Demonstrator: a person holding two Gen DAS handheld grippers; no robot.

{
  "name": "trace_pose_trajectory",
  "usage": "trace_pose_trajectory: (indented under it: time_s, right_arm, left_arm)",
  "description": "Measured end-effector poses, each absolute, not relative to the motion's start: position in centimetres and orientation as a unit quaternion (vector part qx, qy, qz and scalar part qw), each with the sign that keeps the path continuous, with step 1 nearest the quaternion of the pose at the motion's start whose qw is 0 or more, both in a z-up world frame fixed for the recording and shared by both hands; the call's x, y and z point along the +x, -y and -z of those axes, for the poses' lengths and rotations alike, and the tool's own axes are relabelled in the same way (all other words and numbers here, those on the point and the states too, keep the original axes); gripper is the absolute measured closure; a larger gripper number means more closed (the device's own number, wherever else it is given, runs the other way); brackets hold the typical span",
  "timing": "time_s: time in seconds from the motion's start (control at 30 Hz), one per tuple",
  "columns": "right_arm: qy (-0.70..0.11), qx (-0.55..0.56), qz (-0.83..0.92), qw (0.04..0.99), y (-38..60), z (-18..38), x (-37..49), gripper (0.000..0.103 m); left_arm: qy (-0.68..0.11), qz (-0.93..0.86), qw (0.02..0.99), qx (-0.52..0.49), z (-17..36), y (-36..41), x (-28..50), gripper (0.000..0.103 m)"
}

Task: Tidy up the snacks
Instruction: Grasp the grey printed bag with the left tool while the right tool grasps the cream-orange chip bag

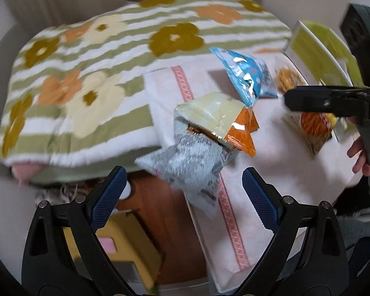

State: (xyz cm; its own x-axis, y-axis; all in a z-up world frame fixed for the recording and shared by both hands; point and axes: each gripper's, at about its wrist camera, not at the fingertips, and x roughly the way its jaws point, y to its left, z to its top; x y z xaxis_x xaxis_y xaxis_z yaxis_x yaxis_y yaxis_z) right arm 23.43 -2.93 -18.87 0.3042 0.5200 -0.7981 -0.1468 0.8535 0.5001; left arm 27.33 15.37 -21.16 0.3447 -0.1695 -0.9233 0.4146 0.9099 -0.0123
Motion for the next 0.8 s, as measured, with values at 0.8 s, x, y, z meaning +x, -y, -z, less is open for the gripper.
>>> trace_pose_trajectory:
  time_s: [0.8]
  right_arm:
    - [-0.604,0.176,-0.279,0.725,-0.1,25.8,28.4,0.008]
  left_arm:
    - [-0.597,0.279,0.736,0.156,28.6,-11.5,32.2,0.011]
